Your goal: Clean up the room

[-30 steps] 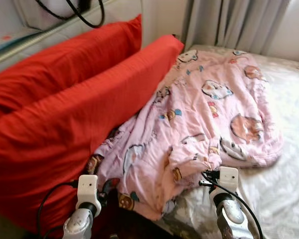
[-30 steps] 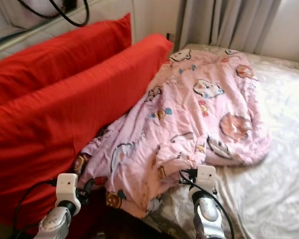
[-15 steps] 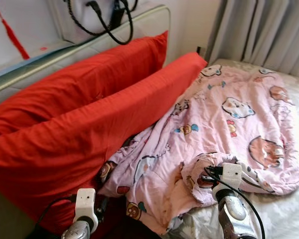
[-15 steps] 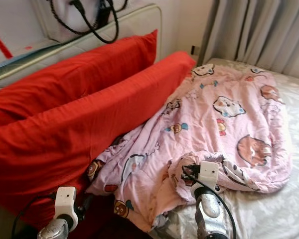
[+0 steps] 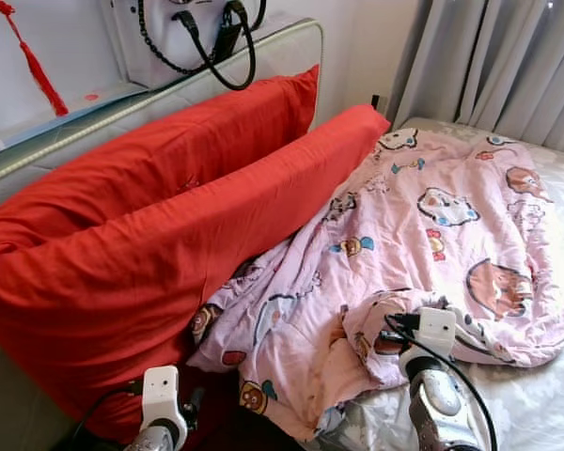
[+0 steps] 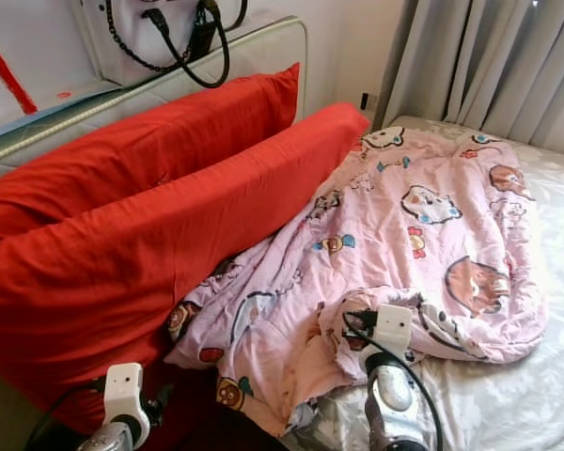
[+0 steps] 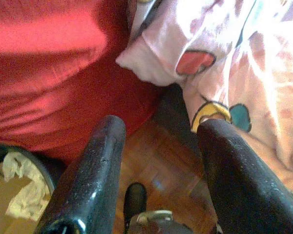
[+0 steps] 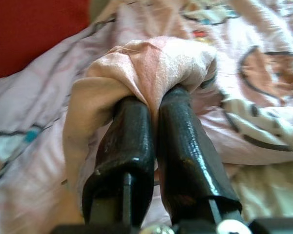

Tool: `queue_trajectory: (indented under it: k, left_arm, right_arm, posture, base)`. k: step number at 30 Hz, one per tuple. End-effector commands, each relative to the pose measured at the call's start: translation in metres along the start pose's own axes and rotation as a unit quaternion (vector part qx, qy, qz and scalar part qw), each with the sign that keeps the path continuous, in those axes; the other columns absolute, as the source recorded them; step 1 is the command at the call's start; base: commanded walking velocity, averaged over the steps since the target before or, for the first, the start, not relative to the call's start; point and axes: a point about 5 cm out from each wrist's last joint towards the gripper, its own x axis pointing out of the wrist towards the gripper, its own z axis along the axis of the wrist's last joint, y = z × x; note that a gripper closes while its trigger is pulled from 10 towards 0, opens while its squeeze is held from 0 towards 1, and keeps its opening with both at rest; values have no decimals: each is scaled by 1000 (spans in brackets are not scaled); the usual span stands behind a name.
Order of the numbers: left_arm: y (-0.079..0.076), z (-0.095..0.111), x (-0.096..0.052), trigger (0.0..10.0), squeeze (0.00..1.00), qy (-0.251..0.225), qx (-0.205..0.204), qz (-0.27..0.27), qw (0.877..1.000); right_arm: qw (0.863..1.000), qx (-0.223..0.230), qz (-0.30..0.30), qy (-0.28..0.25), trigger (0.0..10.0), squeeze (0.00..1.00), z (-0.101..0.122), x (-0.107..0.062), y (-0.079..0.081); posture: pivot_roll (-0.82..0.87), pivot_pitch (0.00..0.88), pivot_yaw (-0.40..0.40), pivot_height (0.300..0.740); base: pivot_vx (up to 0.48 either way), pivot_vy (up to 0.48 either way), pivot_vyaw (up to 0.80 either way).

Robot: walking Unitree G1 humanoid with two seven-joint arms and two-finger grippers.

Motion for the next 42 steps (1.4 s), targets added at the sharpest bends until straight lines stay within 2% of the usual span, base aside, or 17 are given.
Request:
queue_trajectory:
  k: [1, 9, 22, 27, 42]
  left_arm:
    - [8, -4, -2, 10000, 0, 10, 4, 14, 1000]
    - [12, -12, -4, 10000, 0, 26, -13, 35, 999]
    - [8, -16, -4, 10000, 0, 45, -8, 33, 998]
    - [13, -20, -6, 10000, 0, 50, -10, 35, 998]
    - [12, -28, -10, 10000, 0, 60, -13, 35, 998]
  right_arm:
    - [1000, 2, -15, -5, 10000, 0, 0, -1, -5]
    - [1000, 0, -28, -6, 10000, 0, -1, -3, -7]
    - [999, 1, -38, -15, 10000, 0, 2, -2, -9]
    - [999, 0, -42, -16, 10000, 0, 3, -1, -10]
    - [998, -1, -52, -24, 10000, 0, 4, -2, -11]
  posture:
    - [116, 58, 6, 740]
    - [119, 66, 6, 740]
    - [117, 71, 7, 740]
    - [114, 72, 7, 740]
    - [118, 70, 7, 740]
  base:
    - [0, 0, 0]
    - [0, 0, 0]
    - [0, 0, 0]
    - [-240, 0, 0]
    - [-148, 0, 0]
